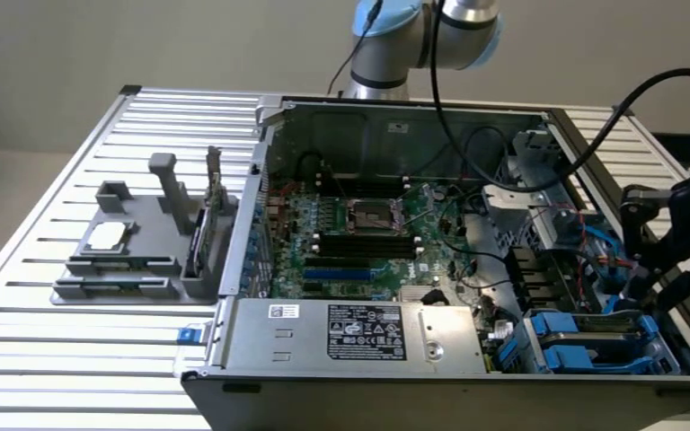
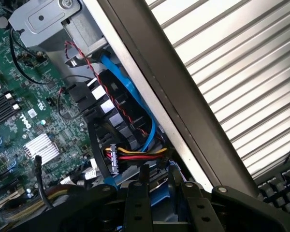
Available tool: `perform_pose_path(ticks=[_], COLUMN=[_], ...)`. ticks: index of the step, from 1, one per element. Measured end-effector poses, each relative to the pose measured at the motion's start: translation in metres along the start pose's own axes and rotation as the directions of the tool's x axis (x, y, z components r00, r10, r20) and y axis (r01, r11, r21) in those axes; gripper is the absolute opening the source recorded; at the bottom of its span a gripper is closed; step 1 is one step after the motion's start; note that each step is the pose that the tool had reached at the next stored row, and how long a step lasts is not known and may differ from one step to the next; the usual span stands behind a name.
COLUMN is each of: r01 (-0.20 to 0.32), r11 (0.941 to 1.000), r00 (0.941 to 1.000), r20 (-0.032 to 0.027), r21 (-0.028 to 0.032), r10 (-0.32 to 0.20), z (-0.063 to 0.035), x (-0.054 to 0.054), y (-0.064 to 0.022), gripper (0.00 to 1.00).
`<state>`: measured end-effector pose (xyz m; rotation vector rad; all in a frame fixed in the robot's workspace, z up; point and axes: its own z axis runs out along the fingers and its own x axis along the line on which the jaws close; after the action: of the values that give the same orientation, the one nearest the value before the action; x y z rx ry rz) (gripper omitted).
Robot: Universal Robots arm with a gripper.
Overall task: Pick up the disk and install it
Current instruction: 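Insert the first disk wire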
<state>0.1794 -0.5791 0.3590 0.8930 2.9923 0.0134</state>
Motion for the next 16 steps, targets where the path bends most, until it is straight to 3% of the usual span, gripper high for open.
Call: perform_pose_path(ticks=[5,12,16], r01=[-0.012,-0.065,-0.101], r11=[0.9999,0.9979,0.9948], r00=[0.9998,0.9978,0.9948], r20=[-0.0132,-0.0129,-0.0121], r21=[0.0067,0.0076,0.0084], r10=[0.012,0.065,0.101], z=[0.0011,0.0034,0.0042], x=[-0.0017,-0.0034,-0.0037], y=[-0.0025,-0.0050,-0.0054], gripper=[0.30,0.30,0.21])
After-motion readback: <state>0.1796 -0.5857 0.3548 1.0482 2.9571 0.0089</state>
